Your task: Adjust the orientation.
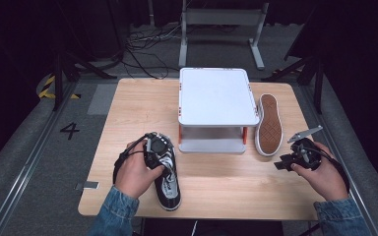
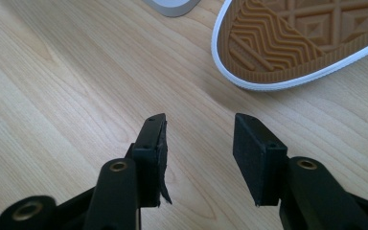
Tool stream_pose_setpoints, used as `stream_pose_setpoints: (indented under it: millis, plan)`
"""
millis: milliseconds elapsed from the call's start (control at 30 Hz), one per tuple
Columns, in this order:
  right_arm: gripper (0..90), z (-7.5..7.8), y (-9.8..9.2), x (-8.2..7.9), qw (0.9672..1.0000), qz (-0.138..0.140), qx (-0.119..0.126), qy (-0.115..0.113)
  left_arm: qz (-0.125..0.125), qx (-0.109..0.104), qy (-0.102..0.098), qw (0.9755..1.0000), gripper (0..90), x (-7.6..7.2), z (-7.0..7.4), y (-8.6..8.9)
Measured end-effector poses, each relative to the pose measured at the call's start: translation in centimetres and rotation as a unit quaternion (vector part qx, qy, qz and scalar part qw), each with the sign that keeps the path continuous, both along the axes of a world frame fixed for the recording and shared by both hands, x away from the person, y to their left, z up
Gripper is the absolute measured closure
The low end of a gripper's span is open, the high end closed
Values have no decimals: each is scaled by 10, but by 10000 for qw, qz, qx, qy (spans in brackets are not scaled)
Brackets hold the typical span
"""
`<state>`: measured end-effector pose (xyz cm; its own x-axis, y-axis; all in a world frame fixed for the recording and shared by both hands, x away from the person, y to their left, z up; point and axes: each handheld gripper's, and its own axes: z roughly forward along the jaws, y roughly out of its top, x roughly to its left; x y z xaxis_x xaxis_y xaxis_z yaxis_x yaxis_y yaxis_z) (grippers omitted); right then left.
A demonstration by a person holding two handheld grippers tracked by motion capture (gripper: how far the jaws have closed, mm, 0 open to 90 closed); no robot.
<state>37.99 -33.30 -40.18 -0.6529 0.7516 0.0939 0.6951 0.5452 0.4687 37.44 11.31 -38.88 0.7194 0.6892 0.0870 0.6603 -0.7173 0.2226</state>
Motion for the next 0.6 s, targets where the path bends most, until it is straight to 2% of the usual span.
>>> stream_pose_setpoints:
  millis: [33, 100, 167, 200, 233, 267, 300, 333, 367, 400, 433, 500, 600]
  plan:
    - [570, 0, -1, 0, 10000, -15, -15, 4, 5, 83, 7, 10000, 240, 5, -5, -2]
    - [566, -1, -2, 0, 10000, -50, 1, -1, -165, 168, 12, 9997, 214, 10, -9, -5]
    - [560, -2, -2, -1, 10000, -57, -9, 9, -493, 211, -51, 9985, 249, 13, -11, -10]
    - [558, -3, -3, -1, 10000, -65, 4, 13, -662, 211, 1, 9976, 258, 16, -13, -14]
    - [558, -3, -3, -1, 10000, -65, 4, 13, -662, 211, 1, 9976, 329, 16, -13, -14]
    - [557, -3, -4, -2, 10000, -82, -11, 27, -763, 237, 46, 9968, 329, 17, -15, -16]
    - [557, -4, -4, -3, 9999, -108, -11, 33, -812, 344, 73, 9961, 411, 20, -18, -18]
    - [557, -4, -4, -3, 9999, -108, -11, 33, -810, 373, 69, 9960, 411, 21, -19, -18]
    - [557, -3, -5, -4, 9999, -114, -7, 32, -791, 397, 8, 9961, 457, 21, -17, -17]
    - [557, -3, -5, -4, 9999, -117, 3, 11, -782, 358, -17, 9963, 549, 20, -16, -15]
    - [557, -2, -6, -5, 9999, -136, 15, 9, -825, 338, -8, 9960, 602, 20, -15, -15]
    - [557, -4, -8, -5, 9999, -167, -11, 39, -872, 399, -104, 9953, 727, 19, -11, -13]
    - [557, -4, -8, -5, 9998, -179, 7, 48, -923, 415, -101, 9948, 743, 20, -7, -12]
